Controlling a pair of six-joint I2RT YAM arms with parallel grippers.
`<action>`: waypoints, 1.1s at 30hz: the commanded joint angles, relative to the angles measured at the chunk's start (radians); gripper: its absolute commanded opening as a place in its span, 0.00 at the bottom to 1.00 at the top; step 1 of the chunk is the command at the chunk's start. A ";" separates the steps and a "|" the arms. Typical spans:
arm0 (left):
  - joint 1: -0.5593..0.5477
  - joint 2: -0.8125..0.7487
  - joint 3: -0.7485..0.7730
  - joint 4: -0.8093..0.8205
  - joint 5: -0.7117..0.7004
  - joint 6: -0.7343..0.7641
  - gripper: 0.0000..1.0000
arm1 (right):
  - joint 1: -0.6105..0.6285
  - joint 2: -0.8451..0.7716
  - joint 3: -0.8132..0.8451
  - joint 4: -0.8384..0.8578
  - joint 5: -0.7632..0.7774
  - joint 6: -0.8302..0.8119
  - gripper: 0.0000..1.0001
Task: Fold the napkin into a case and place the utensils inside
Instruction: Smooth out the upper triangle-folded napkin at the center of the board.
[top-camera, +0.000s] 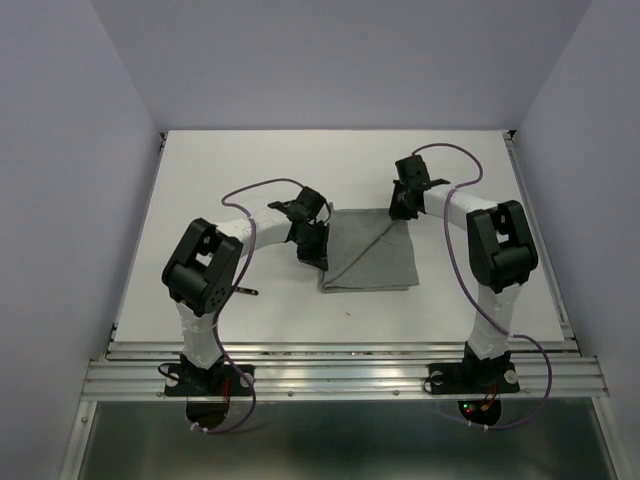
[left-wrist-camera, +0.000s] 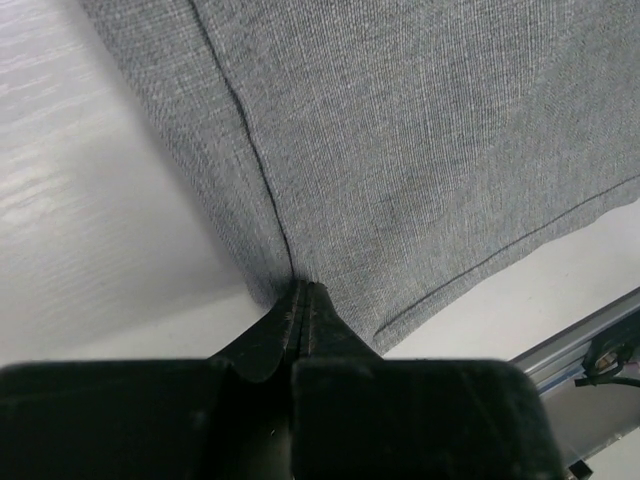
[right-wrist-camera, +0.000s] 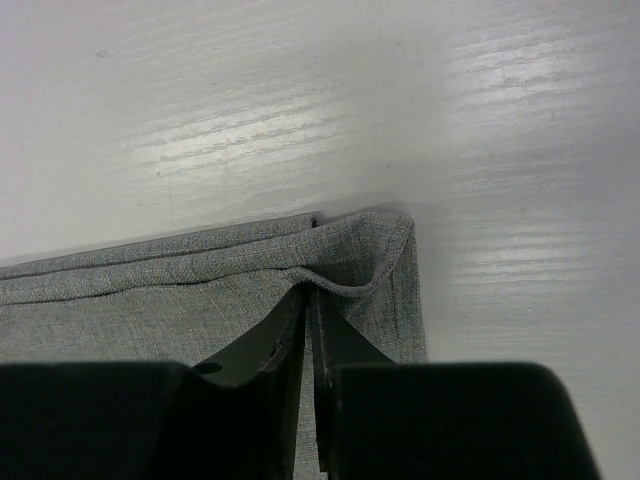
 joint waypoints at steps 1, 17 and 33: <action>-0.007 -0.117 0.051 -0.077 -0.018 0.032 0.00 | -0.006 -0.008 0.002 0.019 -0.014 -0.008 0.12; -0.036 -0.099 -0.047 -0.056 0.080 0.072 0.00 | -0.006 -0.011 0.002 0.019 -0.012 -0.008 0.12; -0.041 -0.089 0.015 -0.117 0.017 0.092 0.00 | -0.006 -0.055 0.002 0.013 -0.034 -0.014 0.12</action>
